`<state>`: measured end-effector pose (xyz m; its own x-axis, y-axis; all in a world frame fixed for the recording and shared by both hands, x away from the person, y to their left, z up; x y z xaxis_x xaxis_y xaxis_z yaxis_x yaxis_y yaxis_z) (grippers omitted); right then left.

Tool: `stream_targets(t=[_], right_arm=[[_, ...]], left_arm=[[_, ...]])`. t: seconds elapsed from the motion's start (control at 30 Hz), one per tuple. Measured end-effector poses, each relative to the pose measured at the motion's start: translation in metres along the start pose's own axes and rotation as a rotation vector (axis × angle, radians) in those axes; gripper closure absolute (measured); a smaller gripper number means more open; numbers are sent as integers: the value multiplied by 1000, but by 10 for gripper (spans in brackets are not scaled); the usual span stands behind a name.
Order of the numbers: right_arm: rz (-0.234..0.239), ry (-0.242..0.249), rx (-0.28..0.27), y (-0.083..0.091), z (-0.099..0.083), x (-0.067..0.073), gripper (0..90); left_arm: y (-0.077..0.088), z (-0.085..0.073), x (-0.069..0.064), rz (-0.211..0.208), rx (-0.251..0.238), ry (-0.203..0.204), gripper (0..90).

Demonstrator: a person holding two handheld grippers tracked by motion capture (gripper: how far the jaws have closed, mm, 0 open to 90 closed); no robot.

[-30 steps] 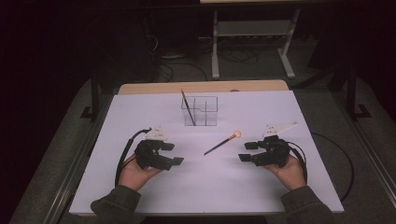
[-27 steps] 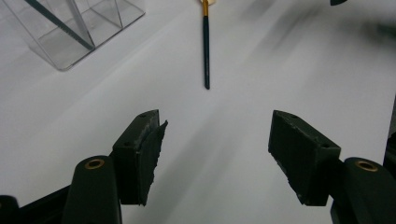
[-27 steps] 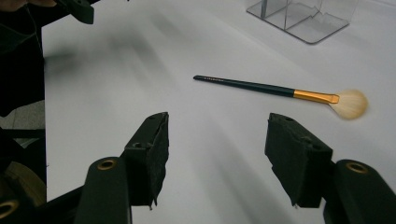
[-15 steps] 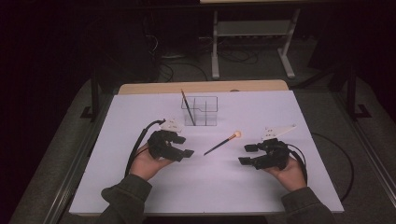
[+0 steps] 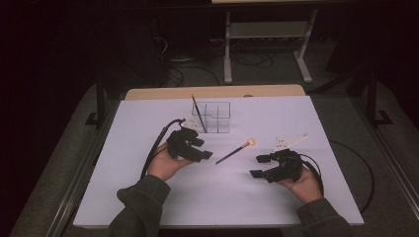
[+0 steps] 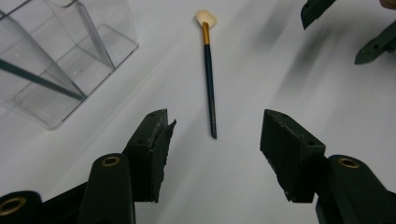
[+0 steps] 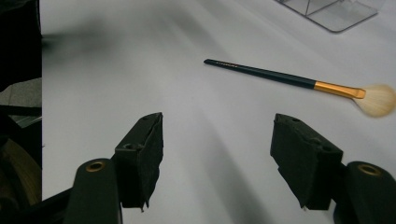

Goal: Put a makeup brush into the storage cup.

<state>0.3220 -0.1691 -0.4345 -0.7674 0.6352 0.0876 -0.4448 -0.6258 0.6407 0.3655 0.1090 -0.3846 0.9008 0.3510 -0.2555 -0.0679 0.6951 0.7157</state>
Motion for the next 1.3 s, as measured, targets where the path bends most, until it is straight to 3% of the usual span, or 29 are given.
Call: stream_targets(t=[0.13, 0.3, 0.77, 1.3], right_arm=[[6, 14, 5, 0, 0, 3, 332], [1, 22, 0, 3, -1, 3, 328], [-5, 19, -14, 6, -5, -1, 326], [9, 39, -10, 5, -4, 2, 327]], left_arm=[[-8, 10, 0, -9, 45, -16, 426], [-18, 24, 0, -8, 47, -24, 433], [-52, 52, 7, -16, 121, -66, 457], [-83, 59, 19, -27, 154, -24, 502]])
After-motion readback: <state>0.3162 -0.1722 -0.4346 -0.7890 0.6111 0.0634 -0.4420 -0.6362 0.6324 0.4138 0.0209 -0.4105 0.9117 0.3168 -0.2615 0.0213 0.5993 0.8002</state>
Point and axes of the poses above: each handheld gripper's, and its own axes: y roughly backward along the jaws, z roughly out of its top, x roughly to its left, the point moved 3 cm from there along -y, roughly forward along the jaws, and after that the axes turned 13 degrees about -z, right-handed, at the moved point
